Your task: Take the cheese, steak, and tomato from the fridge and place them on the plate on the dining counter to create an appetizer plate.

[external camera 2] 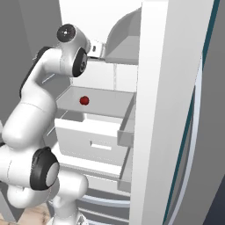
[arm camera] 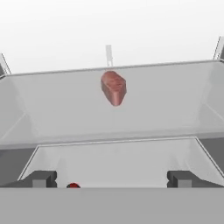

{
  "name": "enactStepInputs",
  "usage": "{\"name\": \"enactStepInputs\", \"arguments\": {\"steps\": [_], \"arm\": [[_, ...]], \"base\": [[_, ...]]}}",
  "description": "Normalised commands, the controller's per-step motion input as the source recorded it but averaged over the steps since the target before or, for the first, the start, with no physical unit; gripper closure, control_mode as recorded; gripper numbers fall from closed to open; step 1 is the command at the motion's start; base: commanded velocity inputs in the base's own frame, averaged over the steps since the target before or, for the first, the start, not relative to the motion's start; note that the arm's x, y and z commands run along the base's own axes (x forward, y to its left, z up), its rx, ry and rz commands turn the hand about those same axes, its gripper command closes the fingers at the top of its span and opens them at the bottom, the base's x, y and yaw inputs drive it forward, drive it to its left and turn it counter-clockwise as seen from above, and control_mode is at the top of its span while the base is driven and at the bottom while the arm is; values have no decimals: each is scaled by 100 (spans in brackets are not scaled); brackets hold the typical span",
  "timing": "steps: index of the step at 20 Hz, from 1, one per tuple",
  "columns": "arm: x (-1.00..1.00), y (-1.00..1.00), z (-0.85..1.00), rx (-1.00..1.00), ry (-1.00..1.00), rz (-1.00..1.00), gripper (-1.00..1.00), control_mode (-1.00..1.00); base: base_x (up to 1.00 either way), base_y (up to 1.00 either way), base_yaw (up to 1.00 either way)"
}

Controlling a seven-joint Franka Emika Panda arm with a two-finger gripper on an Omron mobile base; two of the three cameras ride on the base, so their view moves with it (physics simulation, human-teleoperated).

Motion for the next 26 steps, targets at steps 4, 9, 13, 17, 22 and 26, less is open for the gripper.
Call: {"name": "enactStepInputs", "arguments": {"steps": [4, 9, 13, 17, 22, 26], "arm": [[52, -3, -4, 0, -1, 0, -100, -100], [56, -7, 0, 0, 1, 0, -100, -100], [51, -8, 8, 0, 5, 0, -100, -100], [39, -6, 10, 0, 6, 0, -100, -100], [28, -4, 3, 0, 6, 0, -100, -100], [19, 0, 0, 0, 1, 0, -100, -100]], "base": [[0, 0, 0], [0, 0, 0], [0, 0, 0], [0, 0, 0], [0, 0, 0], [0, 0, 0]]}}
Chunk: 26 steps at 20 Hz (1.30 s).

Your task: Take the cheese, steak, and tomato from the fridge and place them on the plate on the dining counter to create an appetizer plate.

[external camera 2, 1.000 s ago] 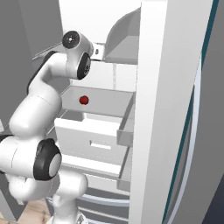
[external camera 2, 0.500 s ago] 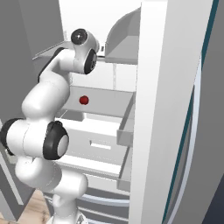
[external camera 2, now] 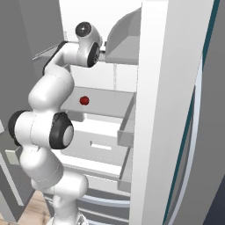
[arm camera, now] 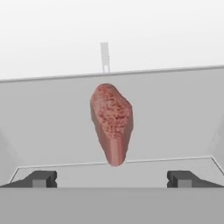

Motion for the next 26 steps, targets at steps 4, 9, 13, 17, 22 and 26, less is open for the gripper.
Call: {"name": "enactStepInputs", "arguments": {"steps": [4, 9, 13, 17, 22, 26], "arm": [[21, 0, -9, 0, 0, 0, -100, -100], [30, -1, -9, 0, 0, 0, -100, -100], [36, -11, 0, 0, 0, 0, -100, -100], [35, -18, 0, 0, 0, 0, -100, -100], [31, -12, 0, 0, 0, 0, -100, -100], [16, 0, -5, 0, 0, 0, -100, -100]], "base": [[0, 0, 0], [0, 0, 0], [0, 0, 0], [0, 0, 0], [0, 0, 0], [0, 0, 0]]}}
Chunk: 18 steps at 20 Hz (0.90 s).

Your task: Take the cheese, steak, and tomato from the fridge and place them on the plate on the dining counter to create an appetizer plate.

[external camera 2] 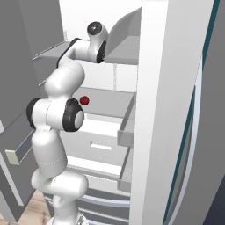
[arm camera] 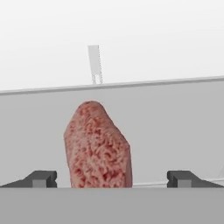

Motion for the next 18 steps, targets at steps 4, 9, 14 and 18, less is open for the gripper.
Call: {"name": "enactStepInputs", "arguments": {"steps": [4, 9, 14, 18], "arm": [[5, 0, -20, 0, 0, 0, -100, -100], [0, 0, -38, 0, 0, 0, 100, -100], [5, 0, -34, 0, 0, 0, 100, -100], [1, 0, -11, 0, 0, 0, 100, -100]], "base": [[0, 0, 0], [0, 0, 0], [0, 0, 0], [0, 0, 0]]}}
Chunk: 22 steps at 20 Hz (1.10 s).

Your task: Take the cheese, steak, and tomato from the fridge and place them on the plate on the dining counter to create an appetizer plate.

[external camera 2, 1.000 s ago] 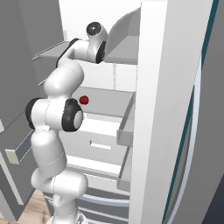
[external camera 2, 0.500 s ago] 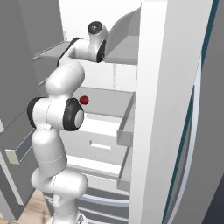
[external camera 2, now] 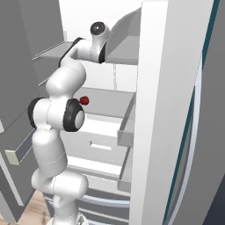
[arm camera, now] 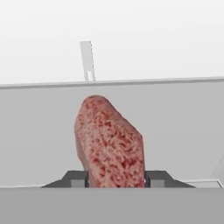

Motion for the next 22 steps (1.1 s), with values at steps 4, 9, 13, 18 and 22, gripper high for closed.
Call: {"name": "enactStepInputs", "arguments": {"steps": [4, 9, 13, 18, 22], "arm": [[0, 0, -1, 0, 0, 0, 100, -100], [-63, 0, -35, 0, -3, 0, 100, -100], [-100, 0, -50, 0, -13, 0, 100, -100], [-100, 15, -46, 0, -26, 1, 100, -100], [-100, 8, 19, 0, -11, 6, 100, -100]], "base": [[0, 0, 0], [0, 0, 0], [0, 0, 0], [0, 0, 0], [0, 0, 0]]}}
